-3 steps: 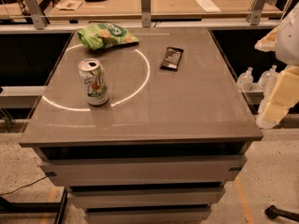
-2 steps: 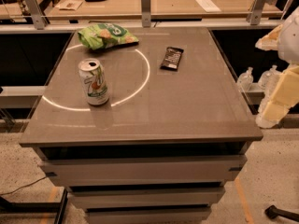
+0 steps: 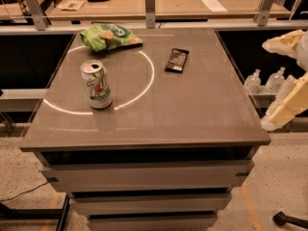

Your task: Move 7up can near rxbar chocolate

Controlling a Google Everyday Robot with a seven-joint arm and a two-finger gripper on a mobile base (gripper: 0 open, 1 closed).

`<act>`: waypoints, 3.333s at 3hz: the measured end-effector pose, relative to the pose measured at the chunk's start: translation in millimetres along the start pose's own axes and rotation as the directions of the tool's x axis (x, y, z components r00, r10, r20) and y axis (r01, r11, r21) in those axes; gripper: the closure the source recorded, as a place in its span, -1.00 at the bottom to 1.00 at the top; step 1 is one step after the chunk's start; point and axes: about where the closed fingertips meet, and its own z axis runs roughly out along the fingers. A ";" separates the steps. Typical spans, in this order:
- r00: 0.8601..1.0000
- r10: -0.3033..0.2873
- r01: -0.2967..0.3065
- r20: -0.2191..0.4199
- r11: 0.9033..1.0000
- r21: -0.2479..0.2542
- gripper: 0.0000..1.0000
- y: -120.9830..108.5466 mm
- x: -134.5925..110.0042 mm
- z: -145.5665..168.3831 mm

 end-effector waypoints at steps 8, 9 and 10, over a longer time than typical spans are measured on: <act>0.564 0.246 -0.259 0.789 0.959 -0.114 -1.00 32.4 -85.5 73.6; 0.501 0.291 -0.280 0.815 0.946 -0.166 -1.00 48.6 -118.1 110.1; 0.492 0.288 -0.266 0.822 0.948 -0.173 -1.00 49.6 -145.2 138.7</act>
Offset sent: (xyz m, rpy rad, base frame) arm 0.0235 0.0184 -0.0187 0.8768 -0.0988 0.0297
